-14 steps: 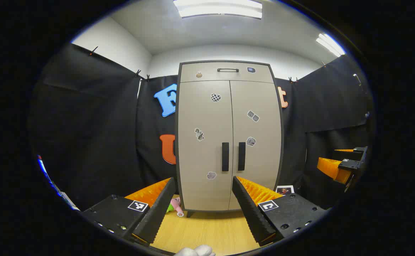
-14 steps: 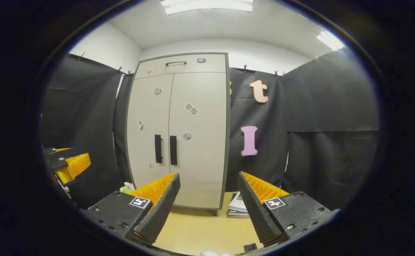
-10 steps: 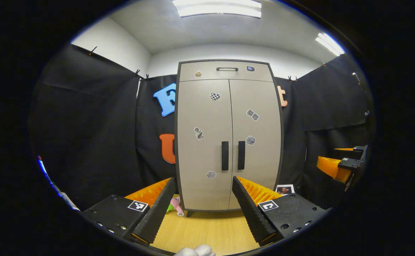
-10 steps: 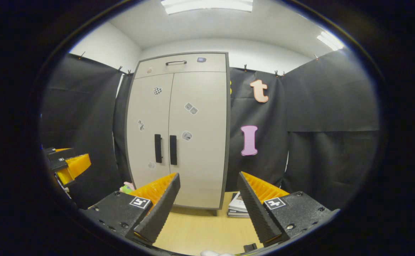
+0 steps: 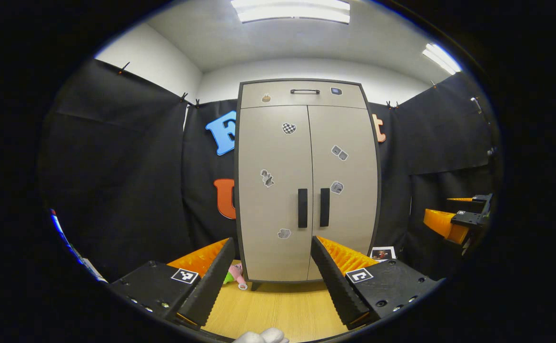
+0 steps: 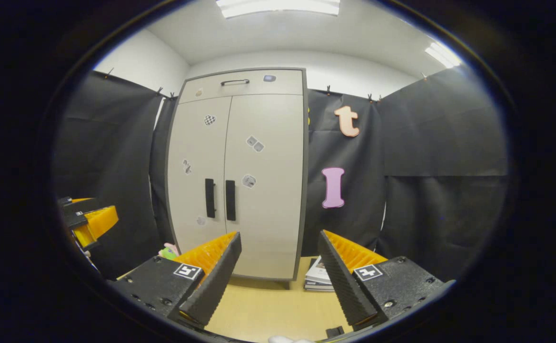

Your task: Open the right door of the double-door shoe cabinet with the right hand, and open the left door with the left hand.

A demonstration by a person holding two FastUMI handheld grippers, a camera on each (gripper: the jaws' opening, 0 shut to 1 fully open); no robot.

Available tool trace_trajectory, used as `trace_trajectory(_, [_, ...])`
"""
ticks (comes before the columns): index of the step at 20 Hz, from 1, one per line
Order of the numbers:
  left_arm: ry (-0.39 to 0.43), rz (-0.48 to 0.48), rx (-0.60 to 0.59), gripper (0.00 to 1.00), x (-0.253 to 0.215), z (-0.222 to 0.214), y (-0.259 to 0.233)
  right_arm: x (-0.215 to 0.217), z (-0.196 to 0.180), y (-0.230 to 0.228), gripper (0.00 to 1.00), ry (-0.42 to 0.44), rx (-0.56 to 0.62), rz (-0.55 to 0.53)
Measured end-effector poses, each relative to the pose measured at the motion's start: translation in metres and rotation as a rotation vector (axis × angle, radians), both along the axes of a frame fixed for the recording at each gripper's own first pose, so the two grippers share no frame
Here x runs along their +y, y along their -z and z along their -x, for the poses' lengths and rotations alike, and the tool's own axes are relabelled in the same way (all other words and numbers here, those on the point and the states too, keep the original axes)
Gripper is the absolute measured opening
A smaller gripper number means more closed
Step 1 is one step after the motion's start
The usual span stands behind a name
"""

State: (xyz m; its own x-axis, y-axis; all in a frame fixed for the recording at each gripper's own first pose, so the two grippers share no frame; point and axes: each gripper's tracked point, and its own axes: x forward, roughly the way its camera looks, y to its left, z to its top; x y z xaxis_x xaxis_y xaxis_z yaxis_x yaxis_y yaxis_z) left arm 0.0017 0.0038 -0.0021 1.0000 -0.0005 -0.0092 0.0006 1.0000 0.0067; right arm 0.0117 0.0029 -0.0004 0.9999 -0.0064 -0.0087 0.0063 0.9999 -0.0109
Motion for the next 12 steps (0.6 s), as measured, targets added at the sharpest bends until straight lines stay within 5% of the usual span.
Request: trace_trajectory(12, [-0.059, -0.027, 0.021, 0.96, 0.030, 0.016, 0.010, 0.065, -0.098, -0.004, 1.00, -0.043, -0.028, 0.033])
